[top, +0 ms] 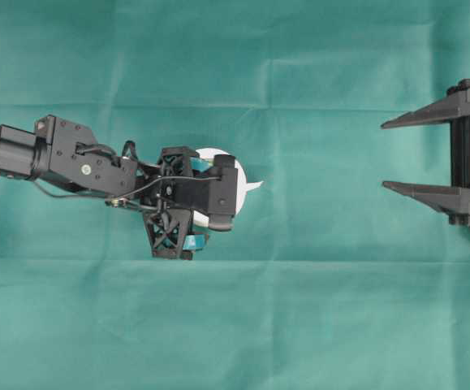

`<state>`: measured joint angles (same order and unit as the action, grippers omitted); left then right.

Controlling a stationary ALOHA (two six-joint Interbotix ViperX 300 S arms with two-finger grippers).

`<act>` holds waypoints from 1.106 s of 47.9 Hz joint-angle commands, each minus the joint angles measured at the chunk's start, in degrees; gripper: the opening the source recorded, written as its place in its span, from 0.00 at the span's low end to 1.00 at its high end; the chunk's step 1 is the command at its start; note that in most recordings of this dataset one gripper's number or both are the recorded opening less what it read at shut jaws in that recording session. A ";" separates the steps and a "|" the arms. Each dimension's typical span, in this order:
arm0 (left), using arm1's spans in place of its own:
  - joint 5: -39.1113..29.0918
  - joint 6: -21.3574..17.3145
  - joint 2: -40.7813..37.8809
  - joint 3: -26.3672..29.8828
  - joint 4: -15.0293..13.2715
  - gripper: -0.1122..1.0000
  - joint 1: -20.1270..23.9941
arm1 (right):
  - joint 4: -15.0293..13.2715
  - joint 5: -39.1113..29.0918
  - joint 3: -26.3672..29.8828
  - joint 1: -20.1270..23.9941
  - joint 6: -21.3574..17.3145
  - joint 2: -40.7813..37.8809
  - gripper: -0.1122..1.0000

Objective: Peel off the duct tape with your right arm.
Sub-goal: 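Move the left gripper over the white tape roll and grip its rim, then lift the tape roll with the left gripper and tilt it upright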

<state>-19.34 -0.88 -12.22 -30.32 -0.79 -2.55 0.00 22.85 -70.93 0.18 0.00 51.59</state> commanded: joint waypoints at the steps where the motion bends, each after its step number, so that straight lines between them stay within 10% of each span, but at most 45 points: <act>1: -0.09 0.18 2.20 -0.88 0.00 0.97 1.23 | -0.09 0.97 0.70 0.09 0.00 -0.44 0.82; 20: -0.18 0.26 4.57 -1.93 0.00 0.92 1.85 | -0.09 2.46 0.70 0.09 0.00 -2.02 0.82; 36: -1.76 -0.09 7.21 -1.05 0.00 0.30 0.79 | -0.09 2.55 0.62 0.09 -0.09 -2.20 0.82; 53: -6.50 -2.20 11.16 1.49 0.00 0.29 -0.70 | -0.09 2.55 0.62 0.09 -0.09 -2.29 0.82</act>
<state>-24.96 -2.99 -4.13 -31.03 -0.97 -2.64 0.00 24.87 -70.93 0.18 0.00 49.57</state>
